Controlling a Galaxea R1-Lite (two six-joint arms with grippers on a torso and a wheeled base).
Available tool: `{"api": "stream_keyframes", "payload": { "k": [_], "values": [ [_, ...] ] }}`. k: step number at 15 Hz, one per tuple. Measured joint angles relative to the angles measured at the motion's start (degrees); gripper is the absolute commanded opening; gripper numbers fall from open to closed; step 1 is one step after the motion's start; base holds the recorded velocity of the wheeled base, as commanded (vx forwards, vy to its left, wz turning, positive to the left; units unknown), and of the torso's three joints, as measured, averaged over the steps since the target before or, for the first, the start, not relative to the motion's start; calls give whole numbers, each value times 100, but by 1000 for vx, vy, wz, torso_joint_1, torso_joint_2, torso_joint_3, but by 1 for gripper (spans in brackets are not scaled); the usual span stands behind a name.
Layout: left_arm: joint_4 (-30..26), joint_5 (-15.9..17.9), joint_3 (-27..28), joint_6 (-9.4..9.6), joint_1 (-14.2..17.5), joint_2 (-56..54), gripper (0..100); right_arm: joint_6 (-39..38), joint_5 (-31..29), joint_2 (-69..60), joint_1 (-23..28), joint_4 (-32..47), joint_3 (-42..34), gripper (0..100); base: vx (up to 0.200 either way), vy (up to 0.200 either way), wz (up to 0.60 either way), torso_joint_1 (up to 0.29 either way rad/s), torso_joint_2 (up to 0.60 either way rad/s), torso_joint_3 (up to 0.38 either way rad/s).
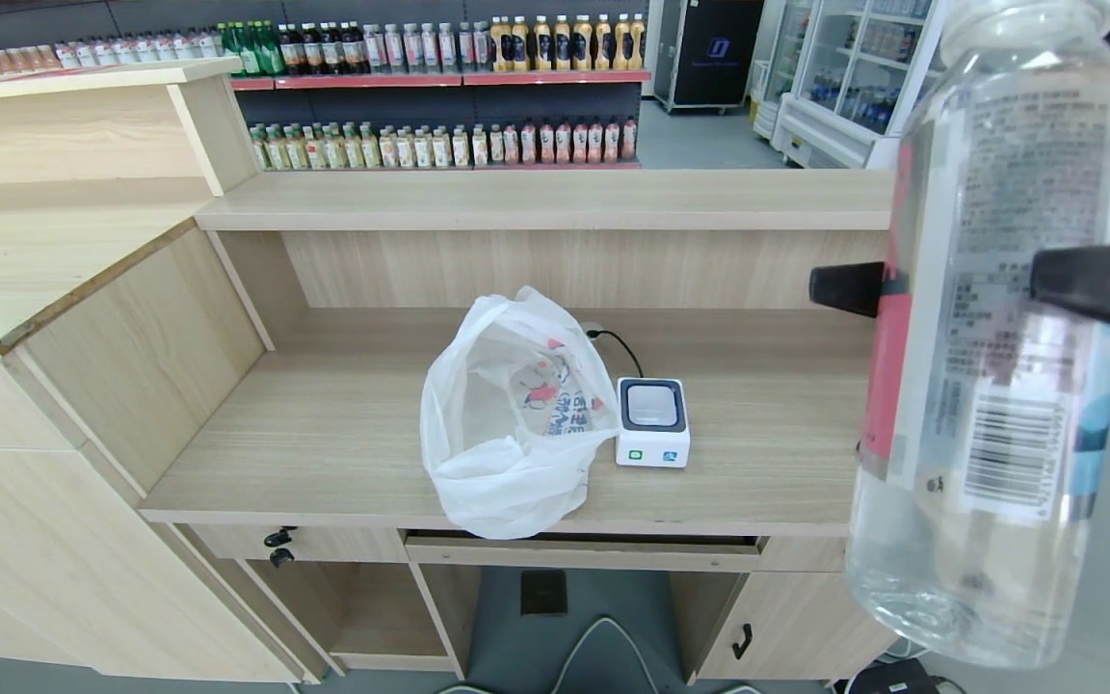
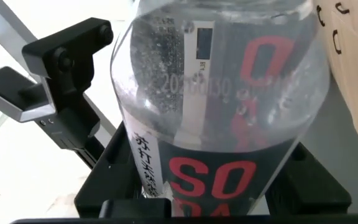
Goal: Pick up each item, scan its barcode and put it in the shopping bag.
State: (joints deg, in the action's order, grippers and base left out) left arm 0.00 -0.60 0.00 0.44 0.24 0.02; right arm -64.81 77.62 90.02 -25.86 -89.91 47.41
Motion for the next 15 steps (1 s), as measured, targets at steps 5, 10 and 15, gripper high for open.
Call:
{"api": "stream_keyframes", "payload": {
  "k": [5, 10, 15],
  "values": [
    [0, 0, 0, 2, -2, 0, 0, 260, 2, 48, -5, -1, -276, 0, 0, 0, 0, 0, 0, 0],
    [0, 0, 0, 0, 2, 0, 0, 533, -7, 234, -116, -1, -367, 0, 0, 0, 0, 0, 0, 0],
    [0, 0, 0, 0, -2, 0, 0, 656, -5, 378, -179, -1, -380, 0, 0, 0, 0, 0, 0, 0]
  ]
}}
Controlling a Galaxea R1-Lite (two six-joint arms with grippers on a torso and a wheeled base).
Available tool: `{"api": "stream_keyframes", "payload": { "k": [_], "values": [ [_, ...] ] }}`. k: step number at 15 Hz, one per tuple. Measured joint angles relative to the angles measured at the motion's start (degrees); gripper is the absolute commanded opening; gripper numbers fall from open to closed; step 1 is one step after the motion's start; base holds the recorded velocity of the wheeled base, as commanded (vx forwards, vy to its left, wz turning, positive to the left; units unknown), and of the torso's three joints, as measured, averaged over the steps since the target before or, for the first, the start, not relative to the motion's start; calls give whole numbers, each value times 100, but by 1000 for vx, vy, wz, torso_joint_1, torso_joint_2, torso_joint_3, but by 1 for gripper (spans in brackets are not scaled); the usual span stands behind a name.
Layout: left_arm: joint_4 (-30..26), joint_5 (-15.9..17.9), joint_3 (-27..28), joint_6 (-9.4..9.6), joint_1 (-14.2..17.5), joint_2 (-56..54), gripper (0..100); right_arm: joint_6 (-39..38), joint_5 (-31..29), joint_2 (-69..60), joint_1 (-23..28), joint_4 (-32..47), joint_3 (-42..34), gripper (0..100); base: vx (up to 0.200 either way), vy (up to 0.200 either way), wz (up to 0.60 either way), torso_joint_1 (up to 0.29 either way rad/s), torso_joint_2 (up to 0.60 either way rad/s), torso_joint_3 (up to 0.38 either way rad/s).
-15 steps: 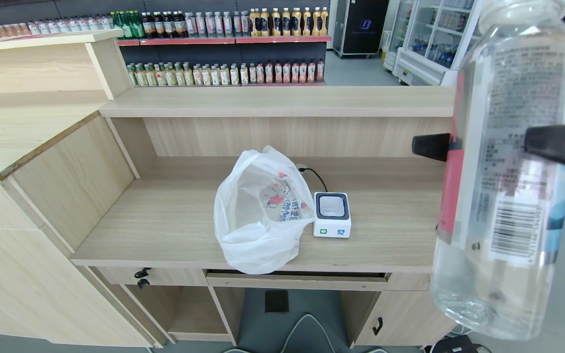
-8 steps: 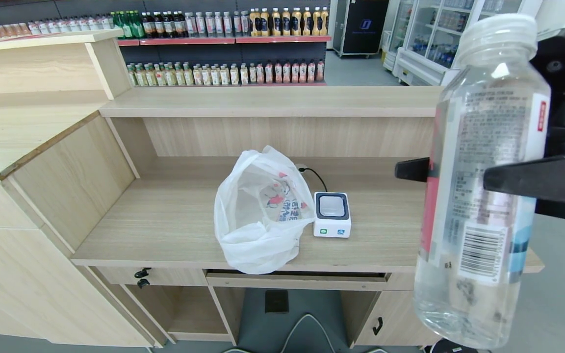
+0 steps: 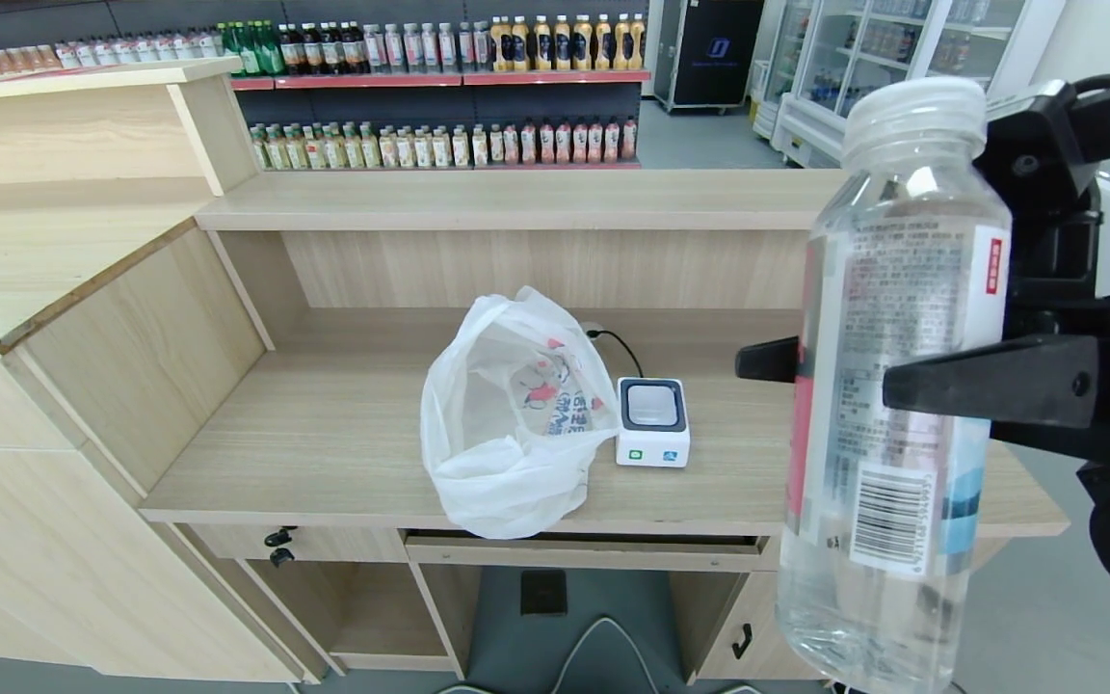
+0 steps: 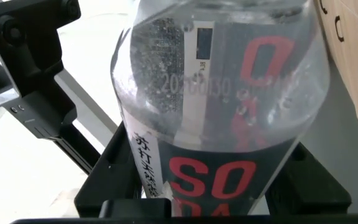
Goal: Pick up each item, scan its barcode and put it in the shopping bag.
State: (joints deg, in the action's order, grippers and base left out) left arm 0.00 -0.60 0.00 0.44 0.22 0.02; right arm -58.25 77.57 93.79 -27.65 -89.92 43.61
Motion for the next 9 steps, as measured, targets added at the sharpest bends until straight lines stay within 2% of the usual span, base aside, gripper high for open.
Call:
{"api": "stream_keyframes", "payload": {
  "k": [9],
  "values": [
    [0, 2, 0, 0, 0, 0, 0, -11, 22, 15, -27, -2, -9, 0, 0, 0, 0, 0, 0, 0]
  ]
}}
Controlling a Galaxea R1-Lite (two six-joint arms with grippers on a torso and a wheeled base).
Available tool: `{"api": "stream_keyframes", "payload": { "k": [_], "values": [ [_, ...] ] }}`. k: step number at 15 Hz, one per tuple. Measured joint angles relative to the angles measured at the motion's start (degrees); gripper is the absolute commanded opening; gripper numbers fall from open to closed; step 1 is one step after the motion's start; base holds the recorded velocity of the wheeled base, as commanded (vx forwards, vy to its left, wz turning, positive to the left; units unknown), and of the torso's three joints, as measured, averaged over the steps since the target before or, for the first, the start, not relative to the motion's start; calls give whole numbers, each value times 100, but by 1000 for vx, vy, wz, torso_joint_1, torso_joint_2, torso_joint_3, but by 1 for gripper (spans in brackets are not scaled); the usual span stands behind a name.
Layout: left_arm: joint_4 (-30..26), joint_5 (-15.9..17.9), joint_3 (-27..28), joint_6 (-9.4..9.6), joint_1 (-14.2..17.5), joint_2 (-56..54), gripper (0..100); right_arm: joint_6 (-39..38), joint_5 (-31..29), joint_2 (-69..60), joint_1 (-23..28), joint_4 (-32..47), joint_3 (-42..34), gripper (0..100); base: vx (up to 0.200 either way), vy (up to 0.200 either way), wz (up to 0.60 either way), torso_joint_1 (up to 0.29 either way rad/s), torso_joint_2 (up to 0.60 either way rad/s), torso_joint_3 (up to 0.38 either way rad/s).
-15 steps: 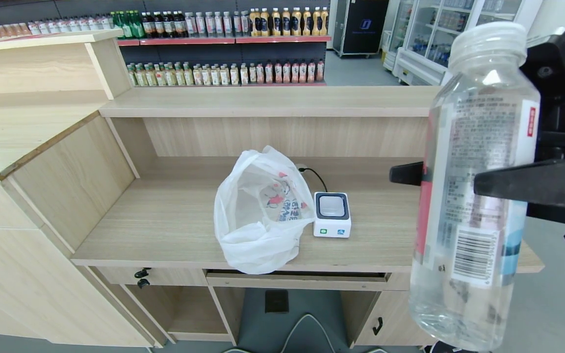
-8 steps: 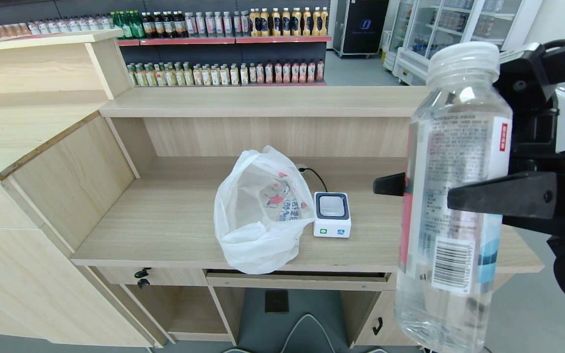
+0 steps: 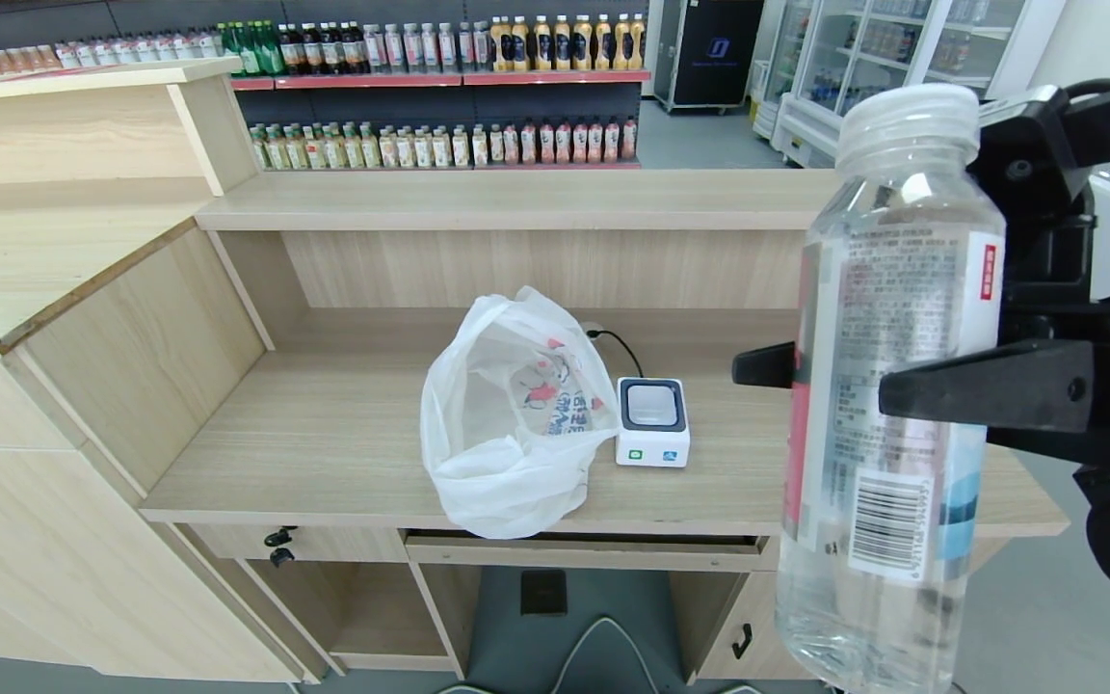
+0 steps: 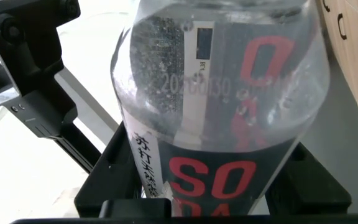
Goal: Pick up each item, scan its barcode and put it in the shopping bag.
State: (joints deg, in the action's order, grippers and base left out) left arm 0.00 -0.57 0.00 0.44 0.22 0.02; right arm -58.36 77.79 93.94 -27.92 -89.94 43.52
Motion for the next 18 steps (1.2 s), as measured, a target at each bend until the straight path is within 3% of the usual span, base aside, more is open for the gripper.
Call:
{"api": "stream_keyframes", "payload": {
  "k": [10, 13, 16, 18],
  "values": [
    [0, -2, 0, 0, 0, 0, 0, 246, 35, 0, 118, 2, -9, 0, 0, 0, 0, 0, 0, 0],
    [0, 0, 0, 0, 2, 0, 0, 929, 49, -111, 675, 2, 38, 0, 0, 0, 0, 0, 0, 0],
    [0, -2, 0, 0, 2, 0, 0, 1109, 38, -373, 1643, 35, 9, 0, 0, 0, 0, 0, 0, 0],
    [0, 0, 0, 0, 2, 0, 0, 1618, 5, -572, 2514, 805, -22, 0, 0, 0, 0, 0, 0, 0]
  ]
}}
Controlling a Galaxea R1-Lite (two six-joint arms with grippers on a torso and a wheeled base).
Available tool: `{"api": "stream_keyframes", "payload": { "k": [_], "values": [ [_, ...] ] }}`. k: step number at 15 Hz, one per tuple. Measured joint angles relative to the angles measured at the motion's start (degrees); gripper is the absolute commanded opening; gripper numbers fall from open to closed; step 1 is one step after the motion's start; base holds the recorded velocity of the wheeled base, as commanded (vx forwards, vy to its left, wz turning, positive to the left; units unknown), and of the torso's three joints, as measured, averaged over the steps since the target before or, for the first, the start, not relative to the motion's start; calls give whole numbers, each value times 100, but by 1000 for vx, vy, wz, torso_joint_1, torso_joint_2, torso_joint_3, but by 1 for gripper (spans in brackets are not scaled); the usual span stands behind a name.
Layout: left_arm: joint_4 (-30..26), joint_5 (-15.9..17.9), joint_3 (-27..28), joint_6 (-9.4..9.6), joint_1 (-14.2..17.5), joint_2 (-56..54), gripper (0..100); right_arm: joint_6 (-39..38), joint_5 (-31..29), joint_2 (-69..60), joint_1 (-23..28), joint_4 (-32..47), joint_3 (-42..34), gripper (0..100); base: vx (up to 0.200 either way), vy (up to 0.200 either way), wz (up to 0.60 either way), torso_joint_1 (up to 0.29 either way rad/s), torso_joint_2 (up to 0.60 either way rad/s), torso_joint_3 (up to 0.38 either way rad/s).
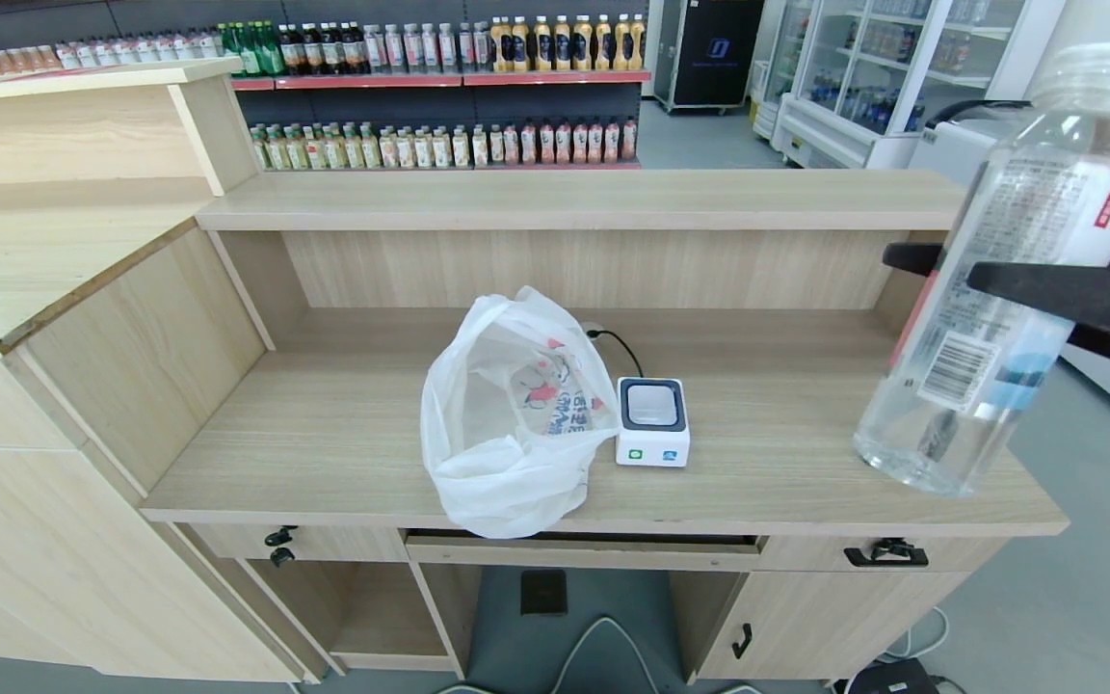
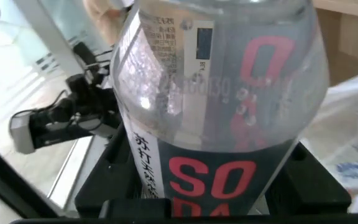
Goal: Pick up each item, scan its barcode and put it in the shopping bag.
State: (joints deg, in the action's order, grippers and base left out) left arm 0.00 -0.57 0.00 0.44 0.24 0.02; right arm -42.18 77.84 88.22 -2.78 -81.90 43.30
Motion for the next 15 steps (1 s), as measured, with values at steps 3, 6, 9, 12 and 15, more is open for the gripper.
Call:
{"api": "stream_keyframes", "payload": {
  "k": [3, 6, 9, 12, 15],
  "values": [
    [0, -2, 0, 0, 2, 0, 0, 2141, -983, -215, 1247, 2828, 55, 0, 0, 0, 0, 0, 0, 0],
    [0, 0, 0, 0, 0, 0, 0, 3471, -3309, -295, 1736, 4723, 197, 0, 0, 0, 0, 0, 0, 0],
    [0, -2, 0, 0, -2, 0, 0, 4218, -3591, -333, 1848, 4873, 218, 0, 0, 0, 0, 0, 0, 0],
    [0, 0, 0, 0, -2, 0, 0, 6293, -3607, -325, 2055, 4954, 188, 0, 0, 0, 0, 0, 0, 0],
    [0, -2, 0, 0, 2, 0, 0, 7144, -3596, -347, 2460, 5347, 135, 0, 0, 0, 0, 0, 0, 0]
  ]
}}
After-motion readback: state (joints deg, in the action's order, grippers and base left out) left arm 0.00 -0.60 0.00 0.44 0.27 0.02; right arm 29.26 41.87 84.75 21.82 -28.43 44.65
